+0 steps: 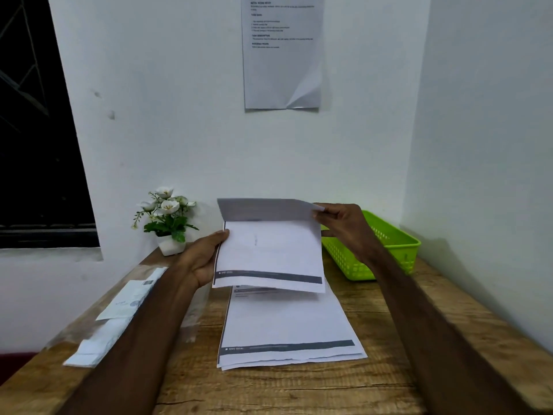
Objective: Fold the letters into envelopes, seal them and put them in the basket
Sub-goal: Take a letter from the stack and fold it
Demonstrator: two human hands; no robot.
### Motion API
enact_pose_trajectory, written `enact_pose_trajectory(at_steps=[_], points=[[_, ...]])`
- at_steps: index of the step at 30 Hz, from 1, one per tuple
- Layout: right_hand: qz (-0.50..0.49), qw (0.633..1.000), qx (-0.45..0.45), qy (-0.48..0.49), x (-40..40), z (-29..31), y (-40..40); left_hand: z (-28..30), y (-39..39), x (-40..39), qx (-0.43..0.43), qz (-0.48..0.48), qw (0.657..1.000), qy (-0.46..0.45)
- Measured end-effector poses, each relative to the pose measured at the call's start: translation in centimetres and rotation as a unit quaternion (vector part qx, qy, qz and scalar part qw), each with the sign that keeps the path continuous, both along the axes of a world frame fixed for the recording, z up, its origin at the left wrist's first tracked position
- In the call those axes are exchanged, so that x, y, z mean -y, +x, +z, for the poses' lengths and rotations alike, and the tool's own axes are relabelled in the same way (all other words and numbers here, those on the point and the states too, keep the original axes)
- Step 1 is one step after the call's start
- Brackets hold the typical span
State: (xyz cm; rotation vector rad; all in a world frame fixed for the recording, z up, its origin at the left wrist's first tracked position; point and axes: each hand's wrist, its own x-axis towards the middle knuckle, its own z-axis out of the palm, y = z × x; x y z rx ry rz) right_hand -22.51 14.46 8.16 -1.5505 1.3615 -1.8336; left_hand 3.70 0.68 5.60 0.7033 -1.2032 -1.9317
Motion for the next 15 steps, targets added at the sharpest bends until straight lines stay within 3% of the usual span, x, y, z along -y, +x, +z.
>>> enact_pose_trajectory(at_steps=[5,10,15], points=[[-0.049,0.986,-0.147,-0.069,0.5,-0.2,0.3,0.6,0.4,-0.1,-0.048,-0.025,0.998,-0.016],[-0.183,0.919,-0.329,-0.12,0.7,-0.9,1.1,0.9,0.5,0.2,-0.09,-0.006,0.996,-0.015],[-0.221,0.865,-0.441,-0.093,0.2,-1.0,1.3,0.5,0.3,0.3,-0.074,0.017,0.996,-0.05]])
